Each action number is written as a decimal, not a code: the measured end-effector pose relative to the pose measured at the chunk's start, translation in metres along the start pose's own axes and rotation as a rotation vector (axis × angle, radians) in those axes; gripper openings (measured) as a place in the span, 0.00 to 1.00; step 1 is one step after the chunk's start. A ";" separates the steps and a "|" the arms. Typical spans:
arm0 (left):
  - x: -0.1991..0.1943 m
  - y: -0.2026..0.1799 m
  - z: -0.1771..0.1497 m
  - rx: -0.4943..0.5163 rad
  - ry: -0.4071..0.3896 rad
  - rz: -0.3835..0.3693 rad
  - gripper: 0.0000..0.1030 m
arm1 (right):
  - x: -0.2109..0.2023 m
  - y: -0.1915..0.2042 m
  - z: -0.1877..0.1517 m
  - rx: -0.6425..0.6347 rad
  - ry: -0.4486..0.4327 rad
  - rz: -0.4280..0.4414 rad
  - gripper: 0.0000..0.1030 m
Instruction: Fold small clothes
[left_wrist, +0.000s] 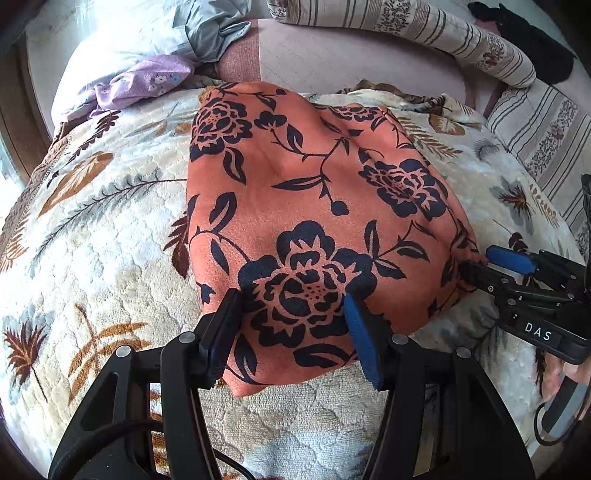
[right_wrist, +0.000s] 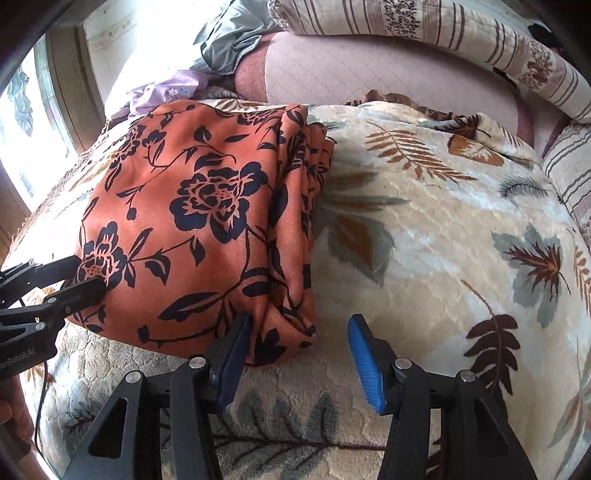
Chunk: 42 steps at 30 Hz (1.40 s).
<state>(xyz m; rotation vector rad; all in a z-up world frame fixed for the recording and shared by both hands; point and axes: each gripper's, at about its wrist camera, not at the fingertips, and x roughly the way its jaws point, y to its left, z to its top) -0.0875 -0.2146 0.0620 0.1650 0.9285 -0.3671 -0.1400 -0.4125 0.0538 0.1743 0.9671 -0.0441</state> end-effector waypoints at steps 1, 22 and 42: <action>-0.004 0.002 0.000 -0.016 -0.012 -0.009 0.55 | -0.003 -0.001 0.001 0.010 -0.003 0.007 0.50; -0.073 0.009 -0.025 -0.089 -0.107 0.122 0.73 | -0.072 0.018 -0.013 -0.028 -0.080 0.032 0.52; -0.124 0.004 -0.046 -0.057 -0.125 0.125 0.73 | -0.132 0.036 -0.042 -0.034 -0.118 0.036 0.92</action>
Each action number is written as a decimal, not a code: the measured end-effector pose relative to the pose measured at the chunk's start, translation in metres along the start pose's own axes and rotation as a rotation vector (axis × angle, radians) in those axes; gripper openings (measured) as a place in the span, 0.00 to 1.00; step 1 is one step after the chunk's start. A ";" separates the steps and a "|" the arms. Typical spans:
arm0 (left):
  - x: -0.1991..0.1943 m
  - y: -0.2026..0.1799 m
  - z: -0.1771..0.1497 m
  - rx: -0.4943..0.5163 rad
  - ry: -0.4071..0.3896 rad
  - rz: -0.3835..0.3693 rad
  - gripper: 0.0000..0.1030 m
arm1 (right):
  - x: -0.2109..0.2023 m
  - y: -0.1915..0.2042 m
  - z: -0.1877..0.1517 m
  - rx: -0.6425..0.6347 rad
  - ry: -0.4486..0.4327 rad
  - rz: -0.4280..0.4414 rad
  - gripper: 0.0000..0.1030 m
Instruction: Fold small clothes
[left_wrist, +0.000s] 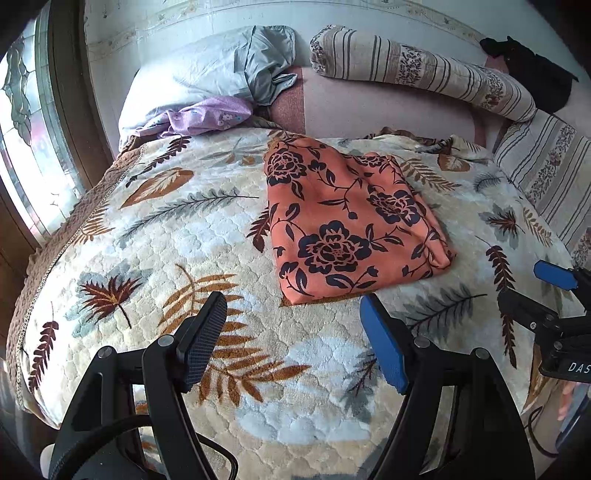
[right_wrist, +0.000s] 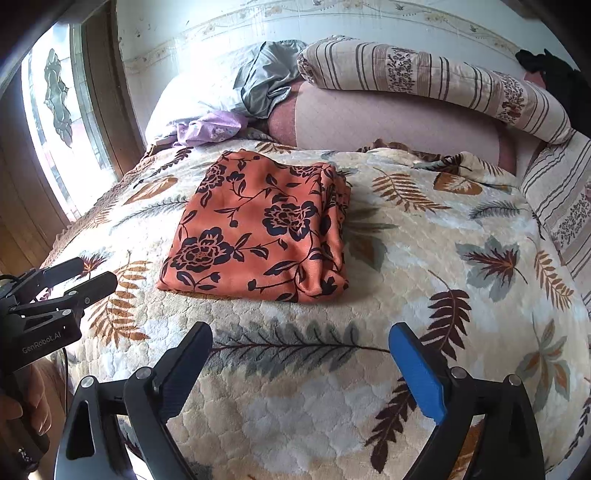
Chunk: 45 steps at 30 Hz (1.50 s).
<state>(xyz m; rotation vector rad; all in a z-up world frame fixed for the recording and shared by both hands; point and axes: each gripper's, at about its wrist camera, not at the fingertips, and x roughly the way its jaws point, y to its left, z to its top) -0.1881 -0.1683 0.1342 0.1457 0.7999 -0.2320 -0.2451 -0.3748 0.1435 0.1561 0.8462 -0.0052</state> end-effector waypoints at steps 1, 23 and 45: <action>-0.002 0.001 0.000 -0.004 -0.001 -0.002 0.73 | -0.002 0.000 0.000 -0.001 -0.003 0.000 0.92; -0.035 -0.012 -0.007 0.038 -0.039 0.056 0.73 | -0.046 0.015 -0.003 -0.014 -0.077 0.007 0.93; -0.038 -0.012 -0.002 0.027 -0.055 0.029 0.77 | -0.050 0.007 0.000 0.019 -0.087 0.023 0.94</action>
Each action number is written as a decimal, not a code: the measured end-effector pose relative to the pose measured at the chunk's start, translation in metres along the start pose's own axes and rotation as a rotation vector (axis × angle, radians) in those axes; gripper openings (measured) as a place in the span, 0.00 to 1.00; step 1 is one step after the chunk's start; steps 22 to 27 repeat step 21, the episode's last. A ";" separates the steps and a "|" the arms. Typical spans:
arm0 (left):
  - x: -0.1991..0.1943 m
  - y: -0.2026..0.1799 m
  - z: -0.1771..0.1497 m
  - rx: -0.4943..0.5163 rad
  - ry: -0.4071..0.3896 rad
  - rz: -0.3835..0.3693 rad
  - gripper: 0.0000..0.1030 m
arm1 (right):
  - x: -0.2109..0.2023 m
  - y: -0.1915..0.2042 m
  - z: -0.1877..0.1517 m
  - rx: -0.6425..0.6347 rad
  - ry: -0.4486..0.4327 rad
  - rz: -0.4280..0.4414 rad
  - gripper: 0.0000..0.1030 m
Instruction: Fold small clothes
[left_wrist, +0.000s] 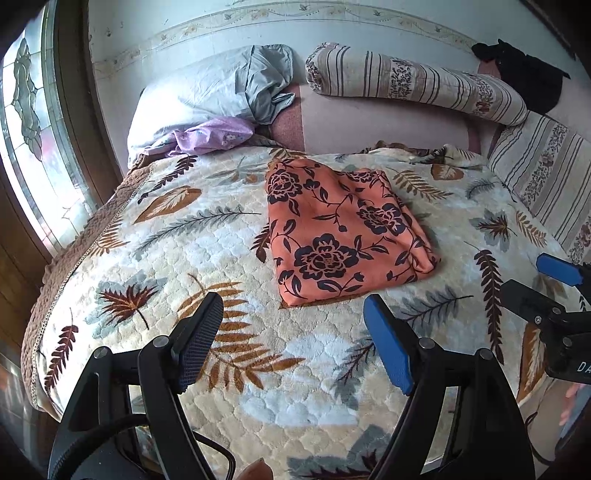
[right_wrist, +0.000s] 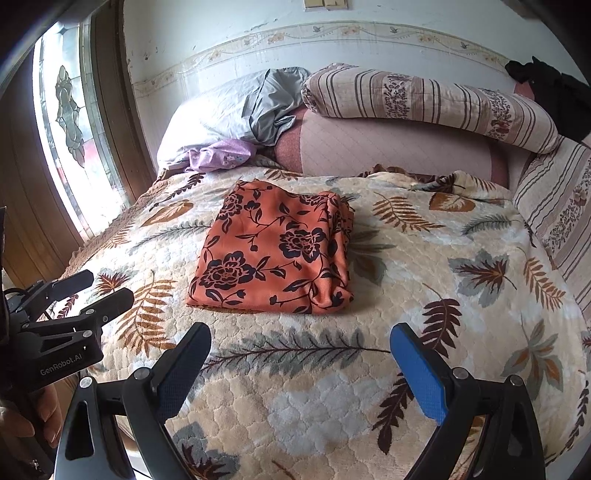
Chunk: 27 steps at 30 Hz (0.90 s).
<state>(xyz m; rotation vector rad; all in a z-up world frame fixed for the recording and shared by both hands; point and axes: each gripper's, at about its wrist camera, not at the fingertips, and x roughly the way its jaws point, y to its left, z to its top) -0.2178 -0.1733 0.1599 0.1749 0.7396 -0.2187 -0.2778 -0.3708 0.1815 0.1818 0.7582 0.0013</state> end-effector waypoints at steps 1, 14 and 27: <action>0.001 0.001 0.000 -0.003 0.002 -0.004 0.77 | 0.000 0.000 0.000 0.001 -0.001 0.000 0.94; 0.009 0.001 0.003 -0.004 0.009 -0.008 0.77 | 0.010 -0.003 0.006 0.009 0.010 -0.001 0.94; 0.017 0.004 0.005 -0.003 0.011 0.002 0.77 | 0.018 0.000 0.007 0.014 0.020 -0.002 0.94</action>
